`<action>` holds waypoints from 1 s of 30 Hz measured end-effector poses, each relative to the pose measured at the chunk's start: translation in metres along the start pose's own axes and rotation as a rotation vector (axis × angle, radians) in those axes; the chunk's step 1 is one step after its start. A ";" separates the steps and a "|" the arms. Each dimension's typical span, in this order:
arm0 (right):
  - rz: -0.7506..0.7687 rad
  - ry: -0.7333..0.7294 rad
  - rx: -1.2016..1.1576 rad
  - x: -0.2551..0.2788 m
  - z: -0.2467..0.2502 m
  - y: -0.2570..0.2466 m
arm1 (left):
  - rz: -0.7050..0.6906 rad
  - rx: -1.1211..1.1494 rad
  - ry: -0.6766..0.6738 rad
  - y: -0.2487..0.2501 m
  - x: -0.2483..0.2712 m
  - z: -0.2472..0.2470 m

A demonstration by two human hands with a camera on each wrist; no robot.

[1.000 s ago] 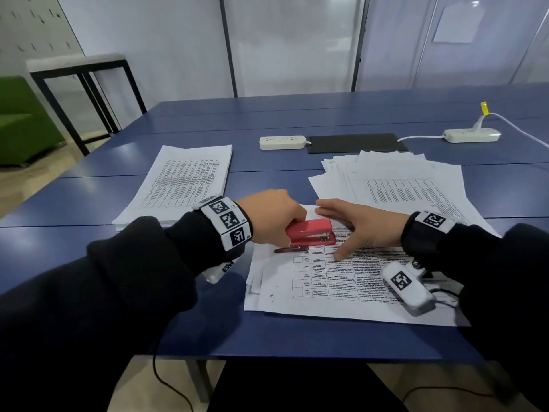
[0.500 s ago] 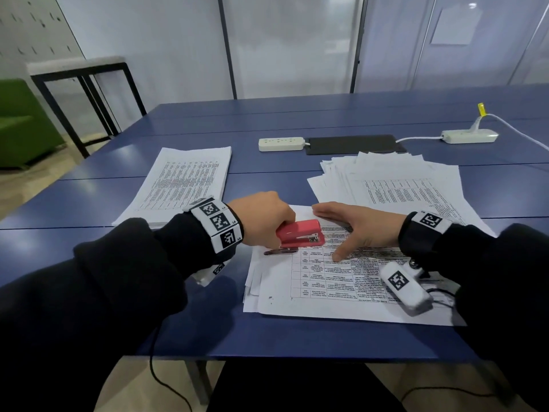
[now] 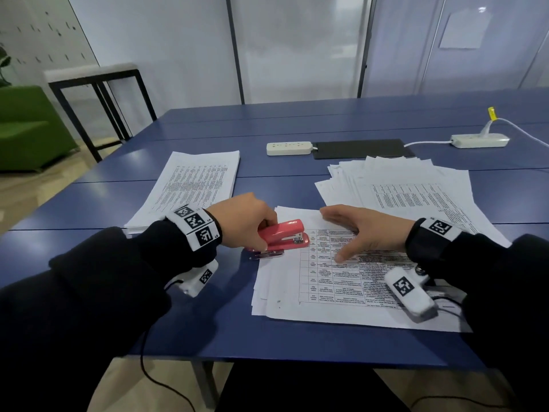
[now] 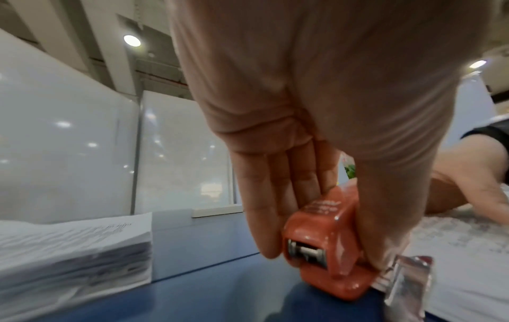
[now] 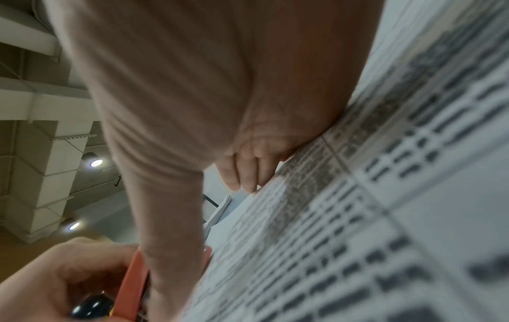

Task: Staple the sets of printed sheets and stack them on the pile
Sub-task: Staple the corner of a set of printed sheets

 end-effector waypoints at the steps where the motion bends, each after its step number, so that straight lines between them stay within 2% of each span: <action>1: 0.055 0.078 -0.036 0.000 0.004 -0.009 | 0.014 0.018 0.021 -0.004 0.002 0.004; 4: 0.255 0.328 -0.213 -0.001 0.014 -0.044 | 0.030 0.076 0.095 -0.009 0.000 0.020; 5: 0.268 0.323 -0.276 -0.006 0.009 -0.051 | 0.032 0.099 0.122 -0.009 -0.003 0.026; 8: 0.086 0.127 -0.552 -0.025 -0.030 -0.048 | 0.055 0.243 0.184 -0.012 -0.014 0.037; 10: 0.034 0.092 -0.707 -0.028 -0.044 -0.040 | 0.093 0.385 0.177 -0.018 -0.024 0.031; 12: 0.064 0.155 -0.809 -0.031 -0.039 -0.031 | 0.143 0.612 0.176 -0.026 -0.033 0.017; 15: 0.120 0.284 -0.952 -0.037 -0.022 -0.017 | 0.265 1.112 0.195 -0.035 -0.039 -0.016; 17: 0.149 0.352 -1.022 -0.038 -0.011 -0.011 | 0.335 1.460 0.141 -0.029 -0.042 -0.042; 19: 0.184 0.411 -1.024 -0.037 0.000 -0.006 | 0.359 1.660 0.067 -0.017 -0.045 -0.058; 21: 0.215 0.443 -0.952 -0.037 0.006 -0.005 | 0.338 1.652 0.036 -0.010 -0.049 -0.062; 25: 0.242 0.423 -0.855 -0.035 0.005 -0.008 | 0.296 1.644 0.105 -0.008 -0.056 -0.061; 30: 0.248 0.374 -0.797 -0.032 -0.001 -0.015 | 0.358 1.649 0.131 -0.009 -0.054 -0.066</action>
Point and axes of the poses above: each hand's wrist, its own x-axis away from the middle knuckle, its own z-axis out of the back of the hand, y = z × x, the point moved 10 cm from there along -x, towards the middle knuckle, and after that the axes turned 15 degrees about -x, right-handed, at the moved point
